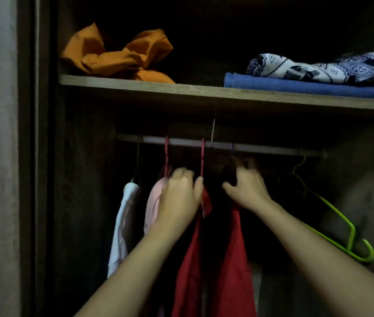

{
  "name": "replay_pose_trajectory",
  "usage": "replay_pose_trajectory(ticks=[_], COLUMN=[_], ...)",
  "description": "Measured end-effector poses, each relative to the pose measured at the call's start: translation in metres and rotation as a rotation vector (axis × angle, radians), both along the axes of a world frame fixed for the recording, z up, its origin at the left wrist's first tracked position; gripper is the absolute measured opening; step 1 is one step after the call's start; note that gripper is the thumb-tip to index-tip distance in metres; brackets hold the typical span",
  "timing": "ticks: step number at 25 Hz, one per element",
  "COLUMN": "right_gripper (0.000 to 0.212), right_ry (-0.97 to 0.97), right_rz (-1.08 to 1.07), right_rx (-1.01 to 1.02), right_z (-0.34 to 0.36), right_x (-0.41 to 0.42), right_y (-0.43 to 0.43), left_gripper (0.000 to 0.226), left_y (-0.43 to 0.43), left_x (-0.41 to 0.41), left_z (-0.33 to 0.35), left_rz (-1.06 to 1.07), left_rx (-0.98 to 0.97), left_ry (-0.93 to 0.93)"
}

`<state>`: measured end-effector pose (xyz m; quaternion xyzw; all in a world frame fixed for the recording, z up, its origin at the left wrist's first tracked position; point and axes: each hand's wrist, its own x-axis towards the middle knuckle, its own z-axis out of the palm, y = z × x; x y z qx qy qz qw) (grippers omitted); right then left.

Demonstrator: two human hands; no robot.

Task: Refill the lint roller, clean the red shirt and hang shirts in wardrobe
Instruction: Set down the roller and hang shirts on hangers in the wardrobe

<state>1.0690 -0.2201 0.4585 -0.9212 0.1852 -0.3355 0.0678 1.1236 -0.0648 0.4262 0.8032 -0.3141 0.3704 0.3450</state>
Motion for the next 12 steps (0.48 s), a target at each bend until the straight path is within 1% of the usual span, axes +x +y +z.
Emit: replay_pose_trajectory(ticks=[1, 2, 3, 4, 5, 6, 7, 9, 10, 12], right_gripper=[0.059, 0.06, 0.061, 0.064, 0.068, 0.073, 0.075, 0.074, 0.08, 0.099], right_ry=[-0.032, -0.019, 0.045, 0.133, 0.224, 0.294, 0.355, 0.417, 0.428, 0.442], right_rz=[0.118, 0.271, 0.401, 0.465, 0.473, 0.449, 0.412, 0.364, 0.359, 0.359], right_rx=[-0.14, -0.254, -0.341, -0.411, -0.462, -0.483, -0.466, -0.431, -0.418, -0.41], right_z=[-0.001, -0.003, -0.009, -0.016, -0.025, -0.033, -0.038, -0.043, -0.043, -0.043], right_x=[-0.005, -0.01, -0.014, -0.016, -0.014, -0.013, -0.011, -0.01, -0.011, -0.016], right_y=[0.01, 0.023, 0.035, 0.048, 0.055, 0.06, 0.061, 0.06, 0.06, 0.06], left_gripper=[0.037, 0.043, 0.052, 0.059, 0.063, 0.061, 0.057, 0.049, 0.048, 0.049], left_y=[0.013, 0.024, 0.035, 0.04, 0.041, 0.038, 0.035, 0.033, 0.035, 0.042], left_x=[0.01, 0.02, 0.028, 0.032, 0.031, 0.028, 0.025, 0.021, 0.021, 0.021], left_z=[0.005, 0.009, 0.01, 0.008, 0.003, -0.002, -0.007, -0.011, -0.011, -0.009], left_rz=[0.031, 0.075, 0.116, 0.126, 0.111, 0.086, 0.07, 0.055, 0.043, 0.048], left_rx=[-0.011, 0.038, 0.118, 0.198, 0.252, 0.26, 0.244, 0.223, 0.213, 0.198], left_ry=[-0.031, 0.041, 0.188, 0.362, 0.502, 0.577, 0.591, 0.562, 0.567, 0.601])
